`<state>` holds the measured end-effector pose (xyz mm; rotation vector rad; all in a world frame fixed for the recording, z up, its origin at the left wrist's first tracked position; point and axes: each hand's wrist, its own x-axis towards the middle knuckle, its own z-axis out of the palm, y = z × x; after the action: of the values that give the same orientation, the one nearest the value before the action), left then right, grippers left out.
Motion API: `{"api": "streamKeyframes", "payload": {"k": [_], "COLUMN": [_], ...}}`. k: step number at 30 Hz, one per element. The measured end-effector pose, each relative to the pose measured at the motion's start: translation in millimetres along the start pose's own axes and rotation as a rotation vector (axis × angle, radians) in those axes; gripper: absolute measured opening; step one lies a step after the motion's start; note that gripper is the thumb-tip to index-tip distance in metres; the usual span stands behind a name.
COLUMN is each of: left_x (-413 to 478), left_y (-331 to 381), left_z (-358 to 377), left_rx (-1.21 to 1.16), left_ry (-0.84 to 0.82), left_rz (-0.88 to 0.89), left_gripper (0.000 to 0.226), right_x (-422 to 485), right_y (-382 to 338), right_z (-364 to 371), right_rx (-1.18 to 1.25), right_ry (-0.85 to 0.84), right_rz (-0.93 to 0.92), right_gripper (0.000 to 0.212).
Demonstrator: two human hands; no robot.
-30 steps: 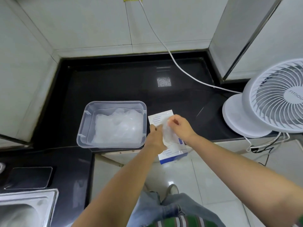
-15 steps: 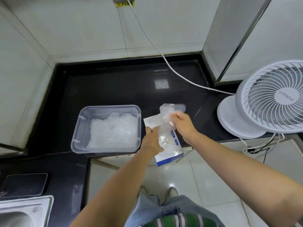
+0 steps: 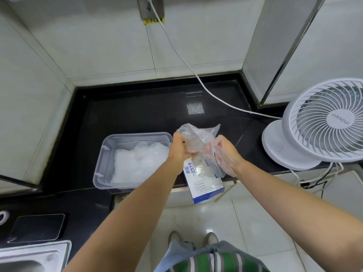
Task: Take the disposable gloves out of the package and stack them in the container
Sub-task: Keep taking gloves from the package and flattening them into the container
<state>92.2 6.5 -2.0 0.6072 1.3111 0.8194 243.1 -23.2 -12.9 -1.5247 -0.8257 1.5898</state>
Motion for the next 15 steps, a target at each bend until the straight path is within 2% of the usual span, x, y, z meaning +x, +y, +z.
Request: {"api": "streamKeyframes", "payload": {"k": [2,4,6,10,13,15], "left_x": [-4,-7,-8,-3,0,3], "left_y": [12,19,25,25,21,19], "left_z": [-9,-17,-26,-47,-65,-79], "left_rx": [-0.109,-0.121,0.044,0.493,0.461,0.598], "left_ry": [-0.016,-0.021,0.033,0.241,0.3,0.391], "left_rz": [-0.008,-0.031,-0.001,0.085,0.216,0.268], "left_gripper": [0.032,0.026,0.023,0.006,0.024,0.026], "right_x": [0,2,0,0,-1,-4], "right_y": [-3,-3,-5,-4,-4,-5], "right_z": [9,17,27,47,68,82], "right_rx": [-0.002,-0.103,-0.166,-0.248,-0.188,-0.124], "right_ry": [-0.009,0.015,0.033,-0.021,-0.057,-0.139], "right_rz": [0.024,0.031,0.006,-0.094,-0.12,-0.184], "right_gripper": [0.018,0.027,0.039,0.021,0.017,0.023]}}
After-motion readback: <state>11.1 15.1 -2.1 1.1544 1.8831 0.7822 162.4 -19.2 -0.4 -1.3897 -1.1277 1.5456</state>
